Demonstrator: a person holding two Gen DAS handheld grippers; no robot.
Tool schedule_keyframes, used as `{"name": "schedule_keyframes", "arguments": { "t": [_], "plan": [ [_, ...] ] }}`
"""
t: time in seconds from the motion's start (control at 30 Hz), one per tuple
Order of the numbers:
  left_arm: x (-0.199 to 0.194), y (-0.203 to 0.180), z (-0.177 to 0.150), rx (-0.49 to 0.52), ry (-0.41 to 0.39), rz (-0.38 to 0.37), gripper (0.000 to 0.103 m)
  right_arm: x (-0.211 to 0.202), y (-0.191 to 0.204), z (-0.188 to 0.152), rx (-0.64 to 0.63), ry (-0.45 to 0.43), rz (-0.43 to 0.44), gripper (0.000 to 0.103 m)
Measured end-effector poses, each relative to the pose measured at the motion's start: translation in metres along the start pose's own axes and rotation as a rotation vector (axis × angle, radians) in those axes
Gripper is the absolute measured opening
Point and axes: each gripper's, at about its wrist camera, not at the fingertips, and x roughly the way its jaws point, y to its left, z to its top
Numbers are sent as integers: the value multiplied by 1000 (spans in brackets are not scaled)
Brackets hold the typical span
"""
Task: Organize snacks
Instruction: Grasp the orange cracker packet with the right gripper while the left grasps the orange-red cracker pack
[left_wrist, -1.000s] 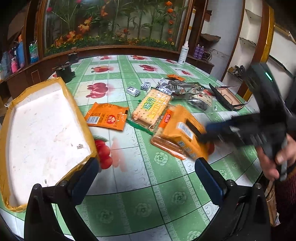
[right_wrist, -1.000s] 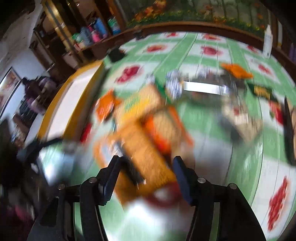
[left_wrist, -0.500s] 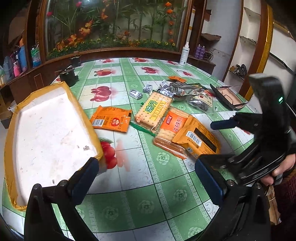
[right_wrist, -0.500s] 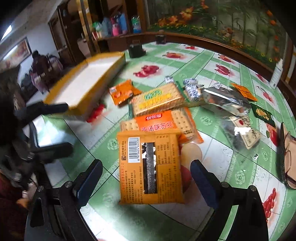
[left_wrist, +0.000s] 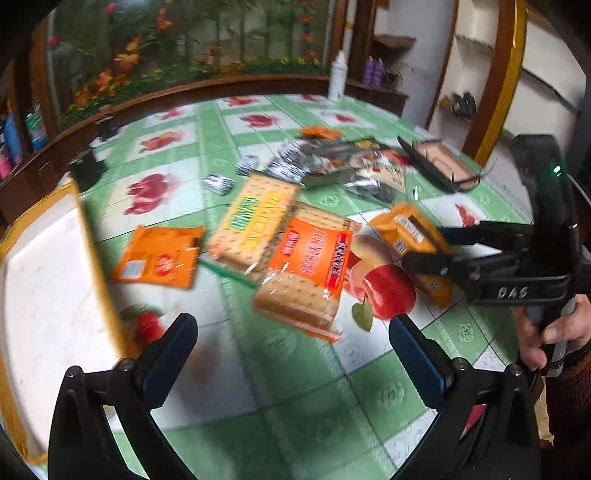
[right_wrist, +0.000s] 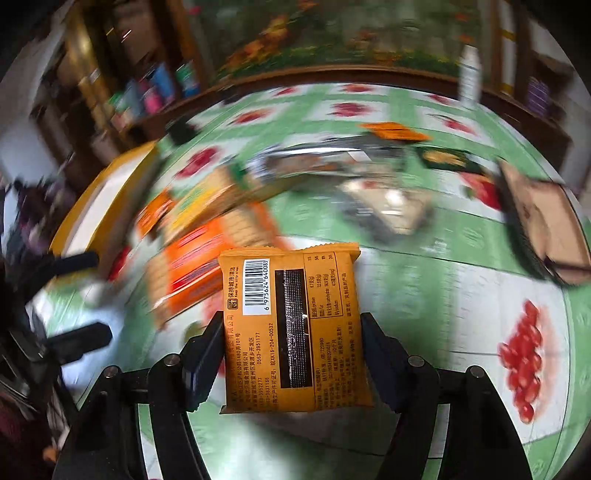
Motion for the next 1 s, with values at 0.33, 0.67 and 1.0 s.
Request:
{"name": "schedule_keyframes", "arguments": {
  "t": [0.33,0.67,1.0],
  "plan": [
    [48,0,20,5,87,51,94,-5,-30,-7,139,-37,119,74],
    [40,-24,12,15,103,-15,66,-3,-28,-6,143,-37,126,74],
    [59,-21,31,5,114,52,71,-3,-30,-8,148,-41,133,74]
  ]
}}
